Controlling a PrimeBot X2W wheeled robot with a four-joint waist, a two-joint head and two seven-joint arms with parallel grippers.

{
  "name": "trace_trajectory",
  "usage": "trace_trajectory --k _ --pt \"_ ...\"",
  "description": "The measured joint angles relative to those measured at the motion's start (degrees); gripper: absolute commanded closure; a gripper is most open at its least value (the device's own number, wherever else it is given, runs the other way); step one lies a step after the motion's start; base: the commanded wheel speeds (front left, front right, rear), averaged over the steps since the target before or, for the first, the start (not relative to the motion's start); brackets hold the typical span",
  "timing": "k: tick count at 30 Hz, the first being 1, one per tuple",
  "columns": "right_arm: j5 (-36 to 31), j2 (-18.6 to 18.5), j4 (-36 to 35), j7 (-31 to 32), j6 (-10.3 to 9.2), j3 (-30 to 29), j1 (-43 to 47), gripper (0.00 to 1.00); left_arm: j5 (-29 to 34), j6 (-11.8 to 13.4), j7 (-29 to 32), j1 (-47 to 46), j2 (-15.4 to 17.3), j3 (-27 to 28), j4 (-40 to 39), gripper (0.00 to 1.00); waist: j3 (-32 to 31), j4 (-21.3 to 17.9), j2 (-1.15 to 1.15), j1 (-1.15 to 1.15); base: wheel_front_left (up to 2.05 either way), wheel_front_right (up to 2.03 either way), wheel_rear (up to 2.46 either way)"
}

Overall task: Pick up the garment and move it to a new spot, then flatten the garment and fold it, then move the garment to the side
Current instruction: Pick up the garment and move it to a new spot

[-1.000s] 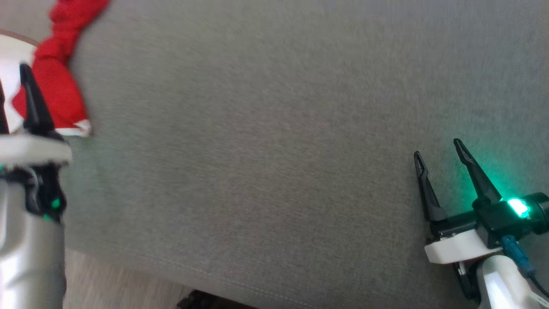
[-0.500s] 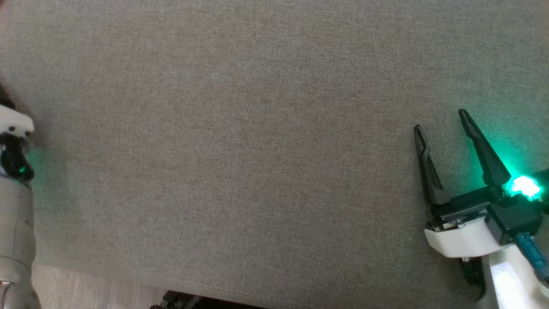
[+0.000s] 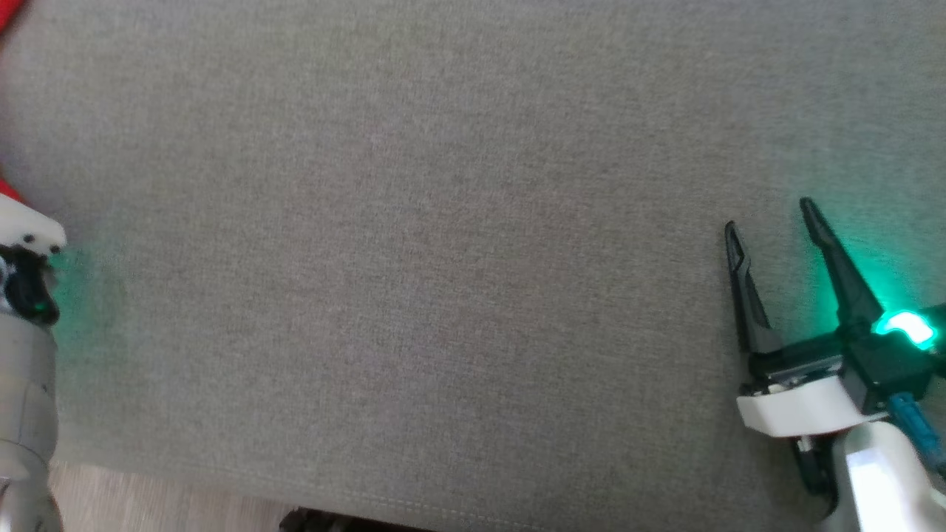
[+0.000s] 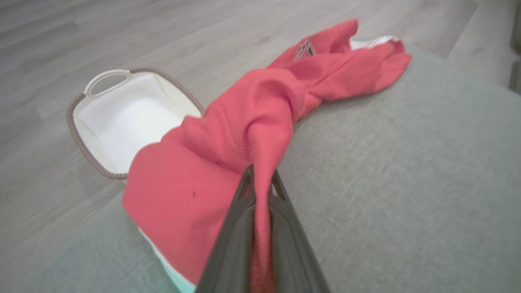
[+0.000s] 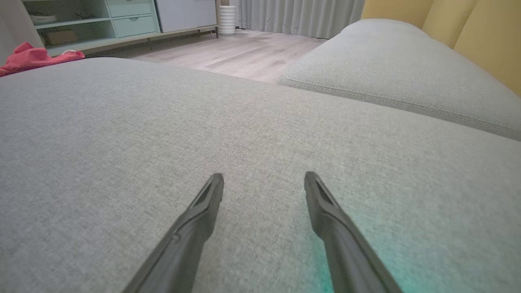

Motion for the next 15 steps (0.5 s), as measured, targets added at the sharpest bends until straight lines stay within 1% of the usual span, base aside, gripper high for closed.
trace_trajectory --k 4,8,9,11,13,14,15 --pt "1.1 1.2 3.7 -0.6 -0.01 0.1 0.0 0.0 0.9 -1.9 -2.6 -0.3 0.8 -1.3 -3.2 1.0 -2.9 -0.8 0.0 0.0 0.0 0.0 0.0" --pt "2.4 2.7 7.7 -1.2 -0.01 0.8 0.1 0.0 2.2 -2.8 -2.4 -0.5 1.4 -4.7 -9.2 1.0 -6.9 -2.0 0.0 0.0 0.0 0.0 0.0" --pt "2.8 2.9 8.5 -1.3 0.0 1.0 0.1 0.0 2.5 -3.2 -1.5 -0.4 1.5 -5.9 -11.3 1.0 -8.0 -2.4 0.0 -0.01 0.0 0.0 0.0" --pt "3.6 3.4 9.8 -1.6 -0.01 1.7 0.1 0.0 2.6 -3.3 0.6 0.3 1.9 -8.0 -16.6 1.0 -10.3 -3.4 0.0 -0.01 0.0 0.0 0.0" --pt "4.6 3.6 10.7 -1.6 -0.01 2.3 0.2 0.0 1.8 -3.3 4.4 2.4 2.5 -10.8 -23.9 1.0 -12.5 -4.5 0.0 -0.01 0.0 0.0 0.0" --pt "4.6 3.6 10.7 -1.6 -0.01 2.3 0.2 0.0 1.8 -3.3 4.4 2.4 2.5 -10.8 -23.9 1.0 -12.5 -4.5 0.0 -0.01 0.0 0.0 0.0" --pt "5.2 3.7 10.7 -1.6 -0.01 2.5 0.2 0.0 1.1 -3.3 6.9 4.1 3.0 -12.4 -28.4 1.0 -13.6 -5.2 0.0 -0.02 0.0 0.0 0.0"
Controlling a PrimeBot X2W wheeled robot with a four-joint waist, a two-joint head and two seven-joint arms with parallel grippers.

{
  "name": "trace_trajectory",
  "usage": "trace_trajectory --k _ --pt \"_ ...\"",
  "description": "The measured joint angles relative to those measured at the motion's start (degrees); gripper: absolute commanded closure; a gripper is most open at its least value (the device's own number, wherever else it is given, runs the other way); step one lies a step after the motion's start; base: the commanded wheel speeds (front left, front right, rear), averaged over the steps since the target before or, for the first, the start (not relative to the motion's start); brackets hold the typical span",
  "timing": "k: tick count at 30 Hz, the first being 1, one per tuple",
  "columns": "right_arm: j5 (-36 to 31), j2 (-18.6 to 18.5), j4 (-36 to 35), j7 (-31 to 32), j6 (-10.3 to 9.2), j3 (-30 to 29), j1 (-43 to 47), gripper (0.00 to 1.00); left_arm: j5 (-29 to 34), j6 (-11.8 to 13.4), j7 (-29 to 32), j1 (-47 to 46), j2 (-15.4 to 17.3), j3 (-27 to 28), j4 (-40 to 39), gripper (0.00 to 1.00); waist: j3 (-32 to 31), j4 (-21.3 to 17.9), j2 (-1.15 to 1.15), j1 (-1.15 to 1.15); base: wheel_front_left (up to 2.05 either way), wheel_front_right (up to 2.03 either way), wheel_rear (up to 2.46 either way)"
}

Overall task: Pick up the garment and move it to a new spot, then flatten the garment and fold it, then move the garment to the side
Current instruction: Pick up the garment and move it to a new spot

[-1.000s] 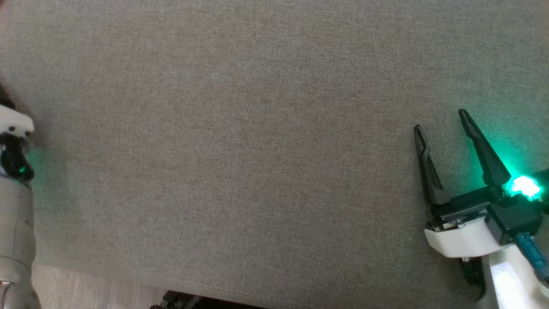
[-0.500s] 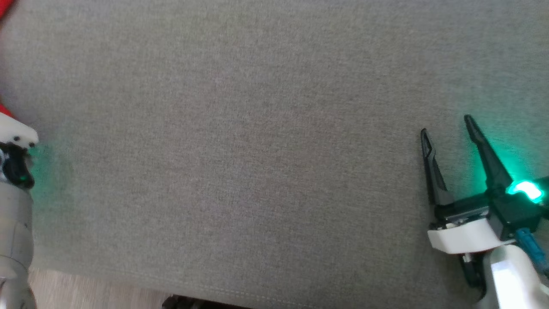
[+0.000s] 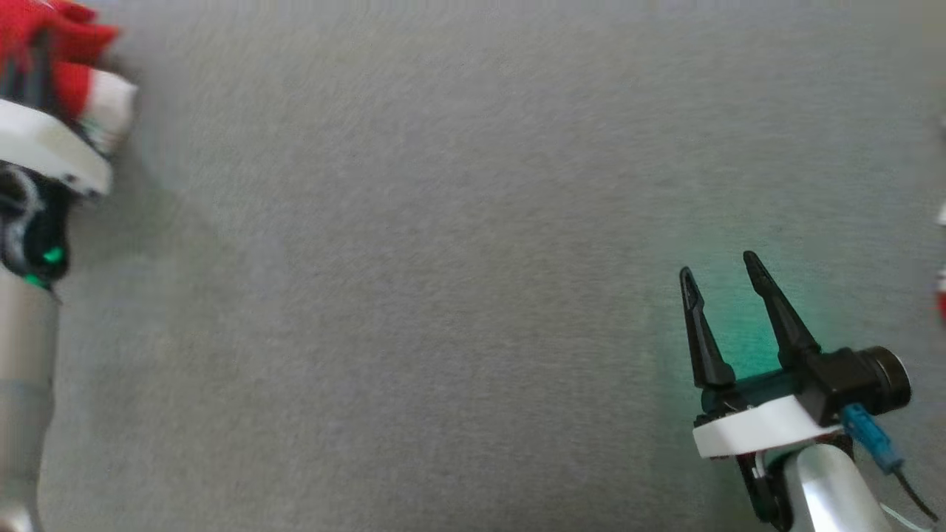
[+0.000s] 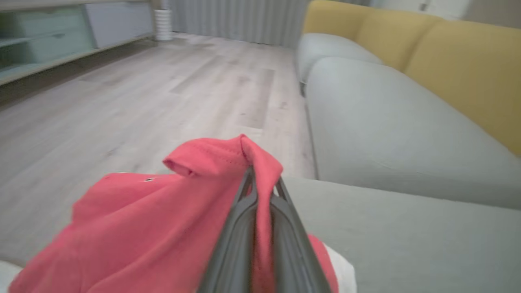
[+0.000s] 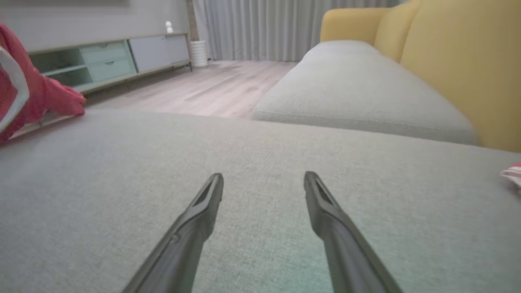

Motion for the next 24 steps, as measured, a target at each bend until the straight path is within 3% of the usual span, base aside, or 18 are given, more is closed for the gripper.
trace_trajectory --k 5,11,16,23,24 --pt "5.1 0.1 -1.2 -0.2 0.0 0.7 0.2 0.0 -6.7 0.1 17.3 12.1 1.8 -6.6 -28.1 1.0 -4.0 -5.7 0.0 0.0 0.0 0.0 0.0" --pt "8.2 0.3 -1.9 -0.2 0.0 2.3 1.1 0.0 -10.3 3.5 30.3 19.9 -1.6 -15.8 -49.5 1.0 -5.1 -11.8 0.0 0.0 0.0 0.0 0.0" --pt "10.4 0.3 -2.5 -0.2 0.0 3.9 0.9 0.0 -10.2 5.2 35.6 20.6 -6.4 -24.1 -52.0 1.0 -4.9 -17.5 0.0 0.01 0.0 0.0 0.0" --pt "11.6 0.4 -2.7 -0.2 0.0 5.9 0.8 0.0 -8.7 5.2 37.4 20.4 -13.5 -31.9 -42.4 1.0 -4.4 -25.7 0.0 0.01 0.0 0.0 0.0" --pt "11.8 0.4 -2.7 -0.2 0.0 5.9 0.8 0.0 -7.8 5.2 36.9 20.3 -14.0 -32.5 -40.8 0.55 -4.3 -26.7 0.0 0.01 0.0 0.0 0.0"
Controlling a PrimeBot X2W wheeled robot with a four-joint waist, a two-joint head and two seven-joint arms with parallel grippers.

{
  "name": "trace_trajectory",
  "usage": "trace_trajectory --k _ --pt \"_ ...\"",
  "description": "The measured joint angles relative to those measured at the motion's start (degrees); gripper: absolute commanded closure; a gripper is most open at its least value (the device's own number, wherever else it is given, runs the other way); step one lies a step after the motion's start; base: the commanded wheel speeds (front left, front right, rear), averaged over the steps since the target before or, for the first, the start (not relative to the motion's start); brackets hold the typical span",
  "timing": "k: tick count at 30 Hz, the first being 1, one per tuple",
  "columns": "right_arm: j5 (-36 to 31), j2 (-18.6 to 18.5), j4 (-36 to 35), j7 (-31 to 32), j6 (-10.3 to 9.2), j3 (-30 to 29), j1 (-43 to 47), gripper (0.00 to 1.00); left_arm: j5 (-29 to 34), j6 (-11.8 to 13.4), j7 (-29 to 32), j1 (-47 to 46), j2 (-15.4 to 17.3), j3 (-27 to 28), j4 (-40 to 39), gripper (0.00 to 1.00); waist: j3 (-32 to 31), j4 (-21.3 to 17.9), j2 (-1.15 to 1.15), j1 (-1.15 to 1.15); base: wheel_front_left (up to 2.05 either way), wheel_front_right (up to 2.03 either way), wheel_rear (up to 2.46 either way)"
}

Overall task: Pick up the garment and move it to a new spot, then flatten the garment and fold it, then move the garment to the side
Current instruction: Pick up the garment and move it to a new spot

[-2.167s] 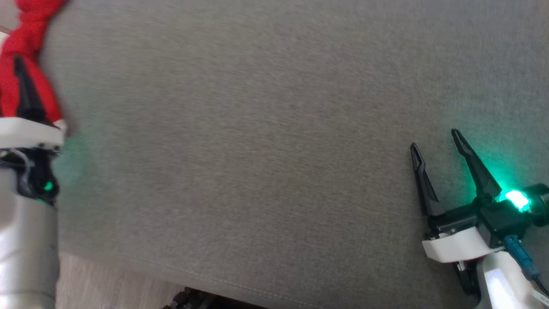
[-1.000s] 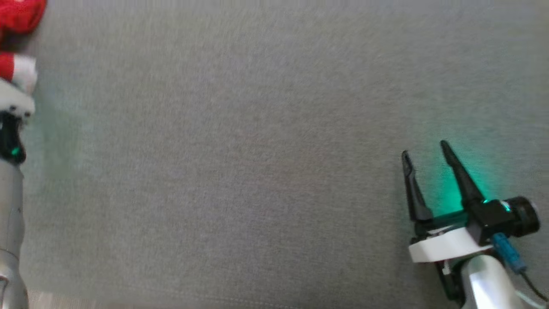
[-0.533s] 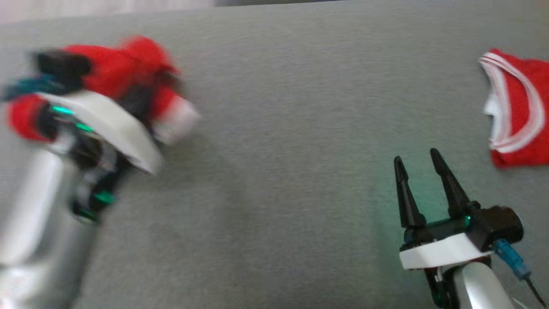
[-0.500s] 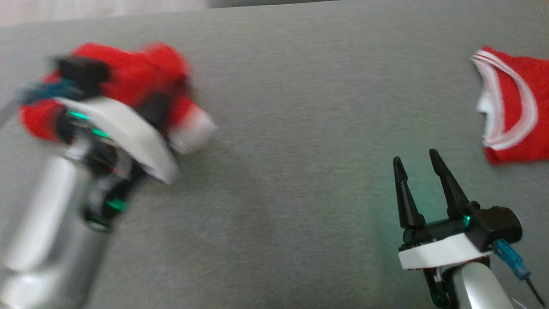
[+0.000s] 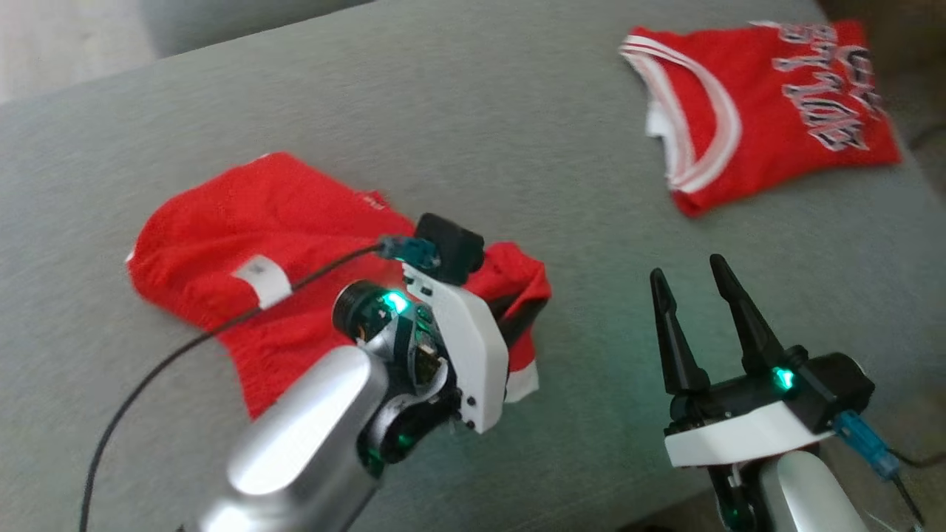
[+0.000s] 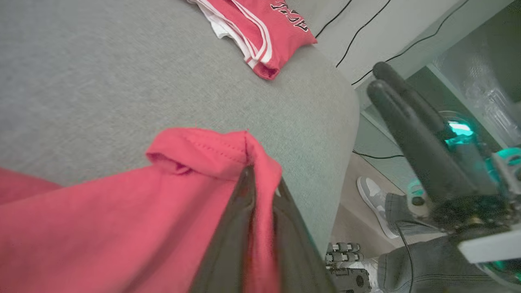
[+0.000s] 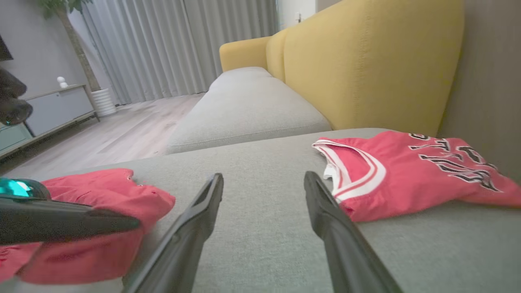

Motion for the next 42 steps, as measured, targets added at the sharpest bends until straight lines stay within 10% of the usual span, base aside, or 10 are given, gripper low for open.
trace_trajectory --k 1,9,30,42 --pt "0.2 0.0 0.0 0.0 0.0 0.1 0.0 0.0 0.9 0.0 -1.2 -0.1 -0.5 -0.2 1.5 0.0 0.1 -1.0 0.0 0.0 0.0 0.0 0.0" --pt "0.2 0.0 0.0 0.0 0.0 -1.2 1.0 0.0 6.7 2.7 -15.7 -2.1 -4.1 1.0 5.8 0.0 -0.3 -2.5 0.0 0.0 0.0 0.0 0.0" --pt "-5.5 0.2 -1.5 0.0 0.0 -10.3 3.8 0.0 11.4 11.6 -51.8 23.7 2.5 12.9 4.8 0.0 -6.6 12.2 0.0 0.0 0.0 0.0 0.0" --pt "-7.0 0.3 2.0 0.0 0.0 -13.4 7.0 0.0 19.2 6.8 -54.5 38.4 0.5 26.5 2.3 0.0 -11.3 19.1 0.0 -0.01 0.0 0.0 0.0"
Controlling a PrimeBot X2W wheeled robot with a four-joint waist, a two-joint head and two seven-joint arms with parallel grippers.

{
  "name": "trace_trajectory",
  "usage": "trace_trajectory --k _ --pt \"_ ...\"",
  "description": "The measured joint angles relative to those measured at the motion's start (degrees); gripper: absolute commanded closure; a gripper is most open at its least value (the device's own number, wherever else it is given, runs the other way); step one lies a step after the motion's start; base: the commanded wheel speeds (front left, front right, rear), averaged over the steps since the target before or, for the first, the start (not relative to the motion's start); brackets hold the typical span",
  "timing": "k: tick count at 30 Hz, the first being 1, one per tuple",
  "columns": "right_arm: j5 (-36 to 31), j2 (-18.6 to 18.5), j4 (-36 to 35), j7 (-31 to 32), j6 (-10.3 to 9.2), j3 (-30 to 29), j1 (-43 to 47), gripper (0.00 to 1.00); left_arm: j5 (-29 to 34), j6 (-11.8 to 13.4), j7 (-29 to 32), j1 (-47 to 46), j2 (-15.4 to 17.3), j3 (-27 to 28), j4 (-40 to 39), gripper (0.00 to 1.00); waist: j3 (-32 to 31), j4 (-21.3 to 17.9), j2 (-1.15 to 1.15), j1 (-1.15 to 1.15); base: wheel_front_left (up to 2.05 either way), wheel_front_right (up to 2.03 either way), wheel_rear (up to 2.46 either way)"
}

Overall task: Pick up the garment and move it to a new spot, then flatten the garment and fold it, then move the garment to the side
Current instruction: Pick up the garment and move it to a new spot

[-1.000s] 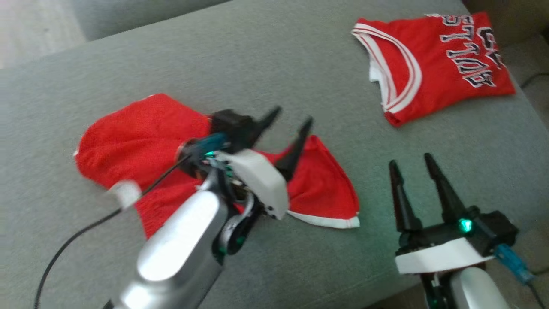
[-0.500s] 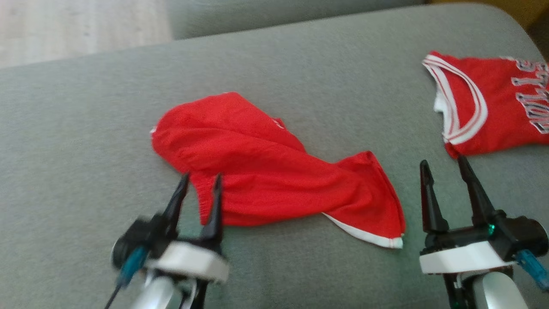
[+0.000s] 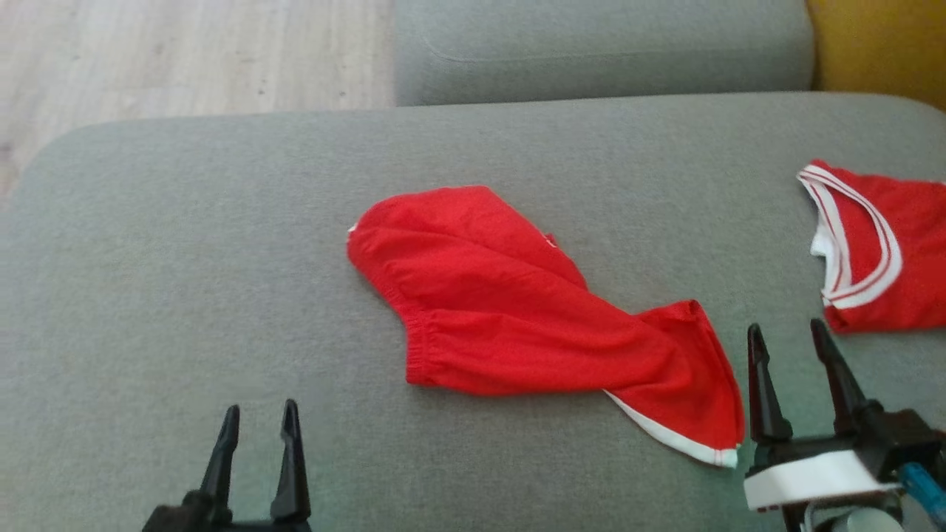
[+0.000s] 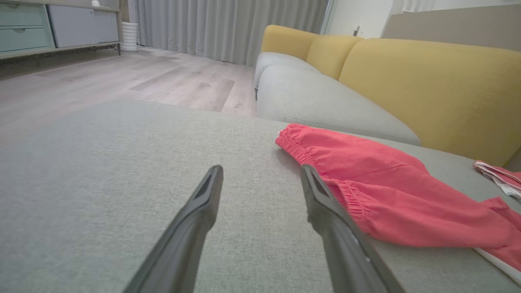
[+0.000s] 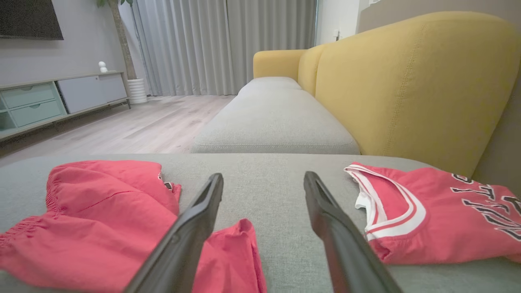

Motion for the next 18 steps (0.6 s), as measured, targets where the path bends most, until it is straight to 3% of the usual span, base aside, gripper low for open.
trace_trajectory --k 8,18 --pt "1.0 0.0 2.5 0.0 0.0 1.3 0.4 0.0 6.5 -7.1 -0.1 2.9 -4.6 7.2 0.2 0.0 -0.9 1.6 0.0 0.01 0.0 0.0 0.0" --pt "2.2 0.0 3.4 0.0 0.0 2.8 1.1 0.0 9.7 -10.5 -0.1 2.8 -6.7 10.9 1.2 0.0 -0.8 0.0 0.0 0.01 0.0 0.0 0.0"
